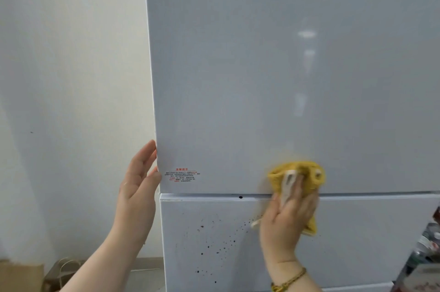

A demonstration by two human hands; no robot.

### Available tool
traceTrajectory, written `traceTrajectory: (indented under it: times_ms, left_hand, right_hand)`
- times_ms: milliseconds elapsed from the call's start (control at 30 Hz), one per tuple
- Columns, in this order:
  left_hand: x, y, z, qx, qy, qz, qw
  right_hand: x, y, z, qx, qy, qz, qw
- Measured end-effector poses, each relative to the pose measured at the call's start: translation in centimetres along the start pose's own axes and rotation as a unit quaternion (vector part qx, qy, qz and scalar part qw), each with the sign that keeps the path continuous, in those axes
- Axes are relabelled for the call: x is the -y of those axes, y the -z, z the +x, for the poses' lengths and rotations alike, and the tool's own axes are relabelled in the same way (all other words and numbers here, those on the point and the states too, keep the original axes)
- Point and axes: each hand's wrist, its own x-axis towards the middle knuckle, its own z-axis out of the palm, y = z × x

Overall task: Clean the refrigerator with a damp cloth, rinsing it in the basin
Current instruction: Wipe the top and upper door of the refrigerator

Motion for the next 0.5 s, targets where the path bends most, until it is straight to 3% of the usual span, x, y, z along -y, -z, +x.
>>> traceTrajectory:
  times_ms: [133,233,367,500]
  left_hand:
    - [0.3,-0.8,-0.5,0.003,-0.01,-0.001,1.0]
    - [0.8,-1.1,-0.7,0.007,-0.007,0.029,1.0]
    - [1.3,-1.9,-1.7,-0.023,-0.048,0.152,0.987]
    - [2.0,-3.9,-3.1,-0.014,-0.09,0.246,0.965]
  right_hand:
    - [4.8,-2.9,-3.6,0.104,0.218,-0.032,0.97]
    - [6.5,-3.8,-4.5,0.14,0.312,-0.06,0.938]
    - [3.5,-2.2,-2.9,0.134,0.347,-0.083,0.925]
    - [-2.7,1.4,0.0,0.134,0.298,-0.118,0.938]
